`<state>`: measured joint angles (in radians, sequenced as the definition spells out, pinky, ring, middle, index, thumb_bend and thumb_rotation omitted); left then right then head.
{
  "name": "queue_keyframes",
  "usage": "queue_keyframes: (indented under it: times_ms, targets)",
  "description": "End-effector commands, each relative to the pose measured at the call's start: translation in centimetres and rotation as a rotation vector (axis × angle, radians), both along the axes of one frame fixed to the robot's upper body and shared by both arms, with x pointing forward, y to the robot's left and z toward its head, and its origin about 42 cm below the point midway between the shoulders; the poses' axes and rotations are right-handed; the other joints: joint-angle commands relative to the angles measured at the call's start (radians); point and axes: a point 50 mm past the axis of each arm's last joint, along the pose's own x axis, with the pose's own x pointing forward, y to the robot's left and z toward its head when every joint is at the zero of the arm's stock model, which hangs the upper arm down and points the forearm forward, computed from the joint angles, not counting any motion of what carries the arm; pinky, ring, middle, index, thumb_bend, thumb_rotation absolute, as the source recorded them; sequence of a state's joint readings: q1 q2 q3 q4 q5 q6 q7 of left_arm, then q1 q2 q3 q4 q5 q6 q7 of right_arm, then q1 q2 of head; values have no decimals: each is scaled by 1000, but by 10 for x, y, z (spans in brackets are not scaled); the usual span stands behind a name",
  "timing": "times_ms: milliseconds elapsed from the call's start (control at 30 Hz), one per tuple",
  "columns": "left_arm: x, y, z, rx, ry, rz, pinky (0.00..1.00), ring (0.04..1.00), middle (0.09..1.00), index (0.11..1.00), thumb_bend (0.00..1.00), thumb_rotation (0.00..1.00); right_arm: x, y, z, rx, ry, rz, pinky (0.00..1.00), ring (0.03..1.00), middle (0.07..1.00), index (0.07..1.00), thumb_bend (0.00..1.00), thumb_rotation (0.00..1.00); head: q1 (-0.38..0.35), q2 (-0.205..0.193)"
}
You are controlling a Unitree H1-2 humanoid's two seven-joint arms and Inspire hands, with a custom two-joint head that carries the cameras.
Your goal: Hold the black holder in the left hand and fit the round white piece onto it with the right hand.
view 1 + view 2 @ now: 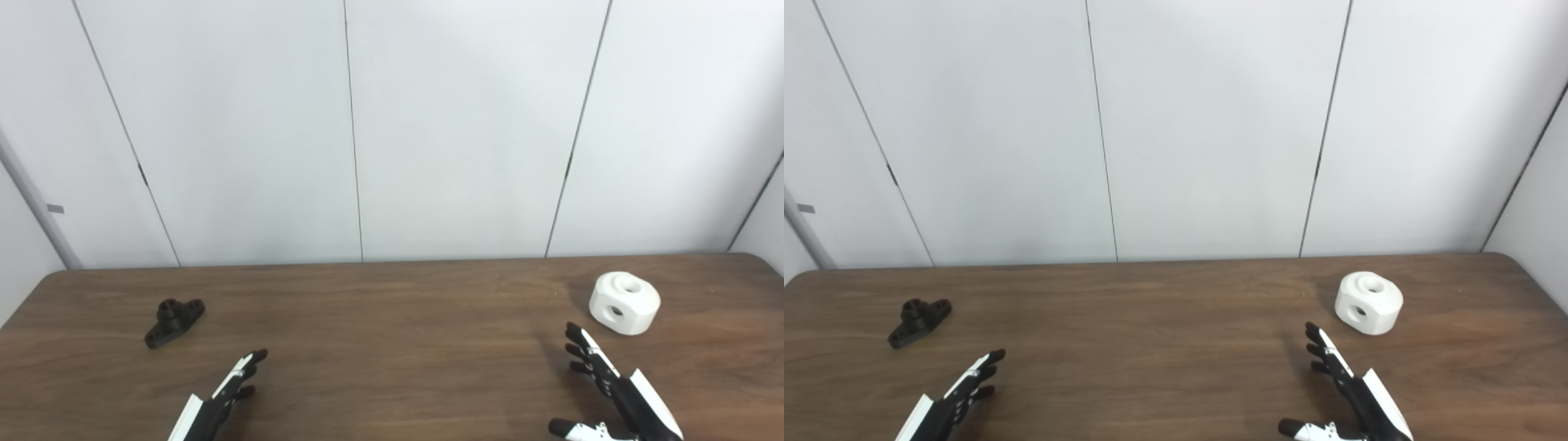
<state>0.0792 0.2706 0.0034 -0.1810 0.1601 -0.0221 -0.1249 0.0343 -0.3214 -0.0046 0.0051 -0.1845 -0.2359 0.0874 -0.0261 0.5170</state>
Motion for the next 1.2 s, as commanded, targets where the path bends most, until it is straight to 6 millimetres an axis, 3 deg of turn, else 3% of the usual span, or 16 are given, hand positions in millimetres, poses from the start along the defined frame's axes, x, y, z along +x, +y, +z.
queue_keyframes:
  times_ms: [0, 700, 900, 1167]
  targets:
    - [2, 3, 4, 24, -26, -8, 880, 950, 987, 945, 927, 180, -11, 4, -15, 23, 36, 0, 871, 939, 976, 986, 956, 554, -1, 2]
    - [3, 3, 3, 16, -21, -6, 872, 947, 988, 943, 930, 178, -10, 4, -16, 23, 33, 3, 876, 942, 980, 986, 954, 551, 9, -2]
    - [3, 3, 4, 13, -65, 23, 935, 973, 995, 926, 892, 167, -9, 2, -19, 29, 39, 2, 888, 950, 982, 985, 958, 549, 27, -7]
    - [3, -1, 25, 10, -178, 168, 996, 1000, 1000, 862, 892, 182, -9, -4, -18, 18, 35, 2, 895, 951, 982, 982, 938, 534, 84, -19]
